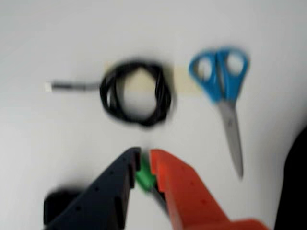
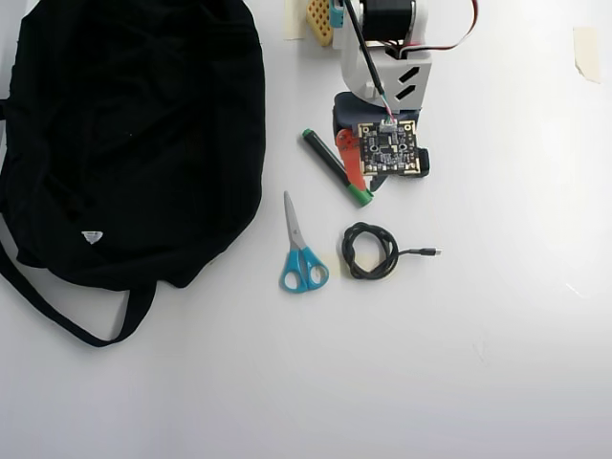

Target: Put the green marker into the black bag

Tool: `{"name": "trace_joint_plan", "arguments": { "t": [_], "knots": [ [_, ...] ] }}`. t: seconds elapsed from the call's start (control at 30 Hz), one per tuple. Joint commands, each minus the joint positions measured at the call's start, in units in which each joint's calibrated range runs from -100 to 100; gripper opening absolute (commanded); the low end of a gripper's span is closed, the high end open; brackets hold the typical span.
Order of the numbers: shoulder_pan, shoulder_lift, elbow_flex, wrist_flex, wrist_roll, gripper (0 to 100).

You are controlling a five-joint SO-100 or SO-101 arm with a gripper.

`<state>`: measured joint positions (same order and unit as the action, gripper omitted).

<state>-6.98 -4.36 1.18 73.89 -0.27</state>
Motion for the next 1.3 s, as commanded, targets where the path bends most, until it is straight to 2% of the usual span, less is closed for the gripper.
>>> {"name": "trace_joint_plan", "arguments": {
  "t": [0.0, 0.3, 1.13, 1.27],
  "knots": [
    [-0.72, -2.78, -2.35, 4.31, 0.48, 2],
    [-1.25, -2.86, -2.89, 12.67, 0.43, 2],
    [-2.67, -2.94, -2.08, 12.67, 0.58, 2],
    [-2.07, -2.94, -1.63, 13.79, 4.73, 2]
  ]
}}
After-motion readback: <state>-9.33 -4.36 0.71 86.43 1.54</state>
